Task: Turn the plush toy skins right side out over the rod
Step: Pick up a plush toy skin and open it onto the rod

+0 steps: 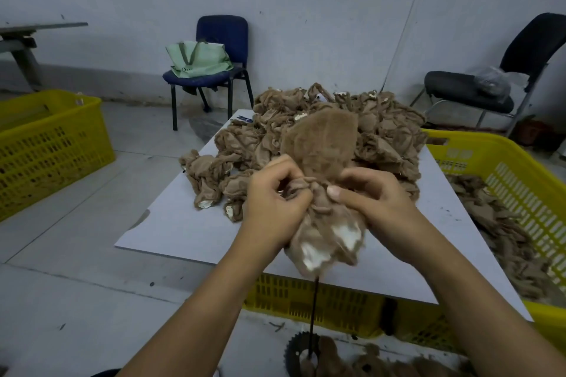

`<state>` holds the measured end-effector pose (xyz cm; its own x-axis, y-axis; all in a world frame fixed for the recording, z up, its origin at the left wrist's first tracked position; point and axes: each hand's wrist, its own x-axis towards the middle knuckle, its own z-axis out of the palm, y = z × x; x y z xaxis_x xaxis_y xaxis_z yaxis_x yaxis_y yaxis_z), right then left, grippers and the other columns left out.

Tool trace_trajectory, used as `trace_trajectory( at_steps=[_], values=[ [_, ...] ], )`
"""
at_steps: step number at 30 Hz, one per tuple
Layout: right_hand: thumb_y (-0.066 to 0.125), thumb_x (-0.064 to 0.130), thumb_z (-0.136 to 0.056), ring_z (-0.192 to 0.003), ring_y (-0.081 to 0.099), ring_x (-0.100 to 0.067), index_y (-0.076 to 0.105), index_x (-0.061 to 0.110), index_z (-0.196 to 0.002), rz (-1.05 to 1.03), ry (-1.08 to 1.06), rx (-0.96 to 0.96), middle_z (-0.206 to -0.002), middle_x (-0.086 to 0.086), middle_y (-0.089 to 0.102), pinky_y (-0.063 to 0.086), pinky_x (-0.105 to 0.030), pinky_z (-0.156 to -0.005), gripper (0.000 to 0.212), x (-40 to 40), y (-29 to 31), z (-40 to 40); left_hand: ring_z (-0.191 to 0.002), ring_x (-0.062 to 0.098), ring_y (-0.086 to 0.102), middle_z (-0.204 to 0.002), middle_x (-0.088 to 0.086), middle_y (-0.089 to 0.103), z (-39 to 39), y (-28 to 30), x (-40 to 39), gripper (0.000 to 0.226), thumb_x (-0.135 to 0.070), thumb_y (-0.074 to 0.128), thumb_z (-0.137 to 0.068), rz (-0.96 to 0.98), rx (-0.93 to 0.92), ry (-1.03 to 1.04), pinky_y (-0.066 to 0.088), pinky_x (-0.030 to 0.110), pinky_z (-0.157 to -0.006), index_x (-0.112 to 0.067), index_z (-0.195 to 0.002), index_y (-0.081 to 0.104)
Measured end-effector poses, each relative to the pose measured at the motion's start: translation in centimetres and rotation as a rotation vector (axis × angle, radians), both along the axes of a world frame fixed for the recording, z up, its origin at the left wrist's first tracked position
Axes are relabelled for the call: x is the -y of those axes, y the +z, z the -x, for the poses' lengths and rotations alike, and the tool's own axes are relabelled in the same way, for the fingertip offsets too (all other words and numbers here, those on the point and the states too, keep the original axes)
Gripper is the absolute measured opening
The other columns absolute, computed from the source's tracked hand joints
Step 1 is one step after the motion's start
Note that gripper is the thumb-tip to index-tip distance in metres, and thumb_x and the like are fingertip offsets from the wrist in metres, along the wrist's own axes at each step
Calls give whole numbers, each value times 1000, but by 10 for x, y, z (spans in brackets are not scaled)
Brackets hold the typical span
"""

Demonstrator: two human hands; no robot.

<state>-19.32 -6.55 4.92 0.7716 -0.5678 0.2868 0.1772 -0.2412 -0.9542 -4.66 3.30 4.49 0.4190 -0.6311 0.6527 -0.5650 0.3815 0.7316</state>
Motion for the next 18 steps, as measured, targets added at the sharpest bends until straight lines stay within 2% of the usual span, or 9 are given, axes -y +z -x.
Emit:
trace_trajectory(
  at_steps=[2, 4, 5, 7, 9, 11, 14, 16, 18],
  values=[
    [78, 5, -82, -82, 74, -21, 74, 17, -87, -29, 53, -23, -86, 0, 72, 57, -24, -68, 14, -3, -3, -1, -59, 7, 32, -60, 2, 36, -4, -2, 3, 26, 12, 53, -68, 39, -50, 91, 28, 22, -57, -7, -57, 39],
    [73, -8, -81, -84, 71, -41, 70, 10, -87, 2, 3, -61, -87, -17, 69, 58, -45, -66, 19, -5, -6, -5, -55, 5, 31, -56, -3, 35, -3, -6, 6, 32, 17, 53, -67, 10, -85, 164, 27, 21, -54, -8, -54, 39],
    [73, -9, -81, -79, 68, -47, 68, 4, -86, 19, -41, -71, -83, -20, 68, 55, -52, -68, 15, -5, -6, -6, -54, 5, 31, -54, -6, 35, -2, -8, 8, 35, 18, 54, -67, -15, -107, 172, 27, 21, -53, -10, -53, 39],
    [77, -6, -80, -69, 66, -45, 68, 3, -83, 82, -122, -69, -76, -10, 70, 55, -55, -64, 12, -6, -8, -7, -53, 3, 33, -53, -10, 36, 1, -11, 11, 37, 12, 58, -67, -34, -128, 118, 30, 21, -53, -17, -53, 39],
    [79, 1, -81, -70, 66, -46, 72, 5, -85, 144, -188, -30, -80, -10, 72, 55, -57, -61, 9, -9, -9, -5, -56, 6, 36, -53, -3, 39, 2, -11, 12, 25, 5, 61, -66, -25, -150, 11, 33, 22, -54, -9, -54, 43],
    [79, 7, -82, -74, 66, -43, 70, -2, -89, 184, -263, 20, -83, -19, 70, 54, -59, -61, 15, -15, -11, -6, -58, 9, 40, -57, 1, 42, 2, -10, 13, 19, 2, 63, -67, -45, -198, -86, 36, 21, -54, 2, -59, 46],
    [77, 15, -77, -73, 63, -43, 64, -10, -83, 226, -359, 63, -79, -24, 65, 51, -57, -58, 29, -22, -15, -9, -60, 7, 44, -62, -6, 48, 3, -11, 13, 17, -5, 67, -72, -116, -289, -162, 40, 20, -56, -10, -63, 53],
    [72, 18, -73, -68, 60, -42, 61, -7, -79, 238, -396, 99, -74, -22, 61, 49, -53, -51, 28, -24, -13, -10, -64, 11, 46, -65, 2, 49, 4, -11, 13, 16, -9, 68, -74, -134, -327, -193, 41, 25, -57, -9, -65, 55],
    [69, 13, -74, -58, 50, -38, 55, -1, -73, 232, -408, 134, -66, -16, 54, 42, -44, -43, 21, -24, -11, -9, -66, 18, 48, -67, 17, 49, 8, -11, 14, 20, -10, 68, -78, -118, -338, -219, 43, 31, -59, 2, -70, 54]
  ],
)
